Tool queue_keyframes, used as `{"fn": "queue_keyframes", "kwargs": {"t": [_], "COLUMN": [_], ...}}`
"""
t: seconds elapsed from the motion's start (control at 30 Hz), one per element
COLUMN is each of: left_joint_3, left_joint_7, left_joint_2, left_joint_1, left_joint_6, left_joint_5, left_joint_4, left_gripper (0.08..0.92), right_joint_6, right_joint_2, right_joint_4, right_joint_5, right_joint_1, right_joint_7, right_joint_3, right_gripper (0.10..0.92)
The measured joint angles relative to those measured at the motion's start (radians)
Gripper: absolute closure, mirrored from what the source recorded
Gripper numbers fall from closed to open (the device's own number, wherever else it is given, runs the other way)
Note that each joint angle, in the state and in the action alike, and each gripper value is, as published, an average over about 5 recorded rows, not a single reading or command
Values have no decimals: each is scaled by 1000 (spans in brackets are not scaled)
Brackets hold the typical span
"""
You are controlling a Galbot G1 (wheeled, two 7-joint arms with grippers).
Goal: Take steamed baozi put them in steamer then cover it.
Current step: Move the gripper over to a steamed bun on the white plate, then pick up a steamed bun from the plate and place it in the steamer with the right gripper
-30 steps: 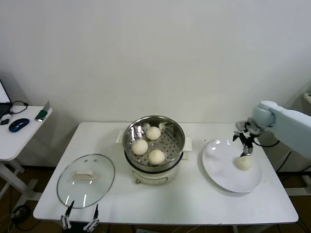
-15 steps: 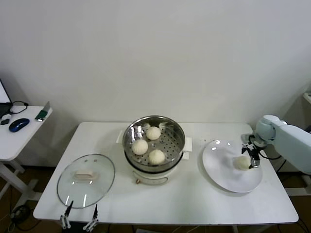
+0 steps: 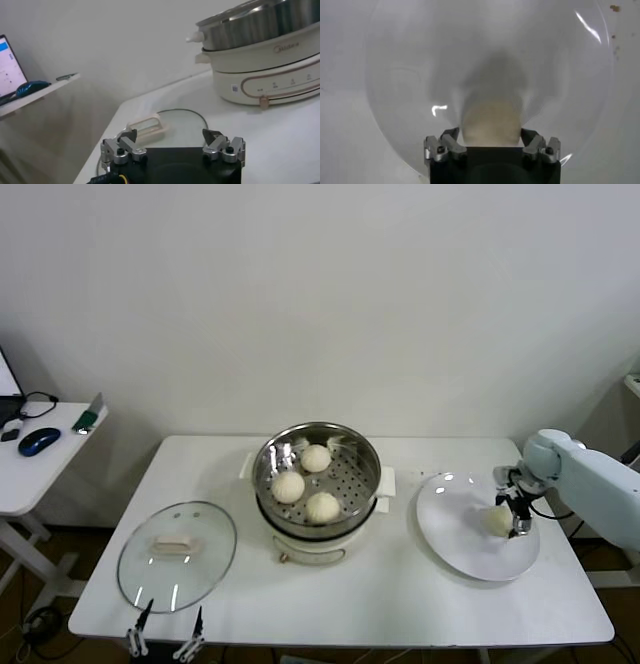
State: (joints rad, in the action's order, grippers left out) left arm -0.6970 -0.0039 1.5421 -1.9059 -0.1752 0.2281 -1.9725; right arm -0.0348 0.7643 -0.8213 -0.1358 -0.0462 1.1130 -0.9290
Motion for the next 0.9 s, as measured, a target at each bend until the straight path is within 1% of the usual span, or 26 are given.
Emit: {"fn": "queue_keyframes", "kwargs": {"t": [0.07, 0.17, 0.33, 0.47, 0.67, 0.9], "left_joint_3": [1, 2, 1, 4, 19, 38], "left_joint_7": [0, -2, -5, -7, -9, -16], "left_joint_2": [1, 3, 5, 5, 10, 13], "left_joint_1": [-2, -5, -10, -10, -18, -32], "left_joint_6": [-2, -3, -3, -3, -8, -1], "left_joint_5": [2, 5, 8, 8, 12, 17], "left_joint_4": [1, 2, -1, -6, -16, -34], "left_gripper": [177, 177, 177, 177, 177, 177], "right_joint_6": [0, 0, -9, -26, -68, -132], "right_joint_2": [1, 2, 1, 8, 43, 119], "right_joint_4": [5, 10, 5, -6, -27, -67], "right_joint_5": [5, 17, 51, 108, 264, 527], "right_joint_1": [-1, -6, -24, -70, -220, -441], "right_joint_7": [0, 1, 1, -3, -10, -36], "right_joint_3": [1, 1, -9, -49, -184, -378], "right_gripper": [293, 320, 337, 338, 338, 338]}}
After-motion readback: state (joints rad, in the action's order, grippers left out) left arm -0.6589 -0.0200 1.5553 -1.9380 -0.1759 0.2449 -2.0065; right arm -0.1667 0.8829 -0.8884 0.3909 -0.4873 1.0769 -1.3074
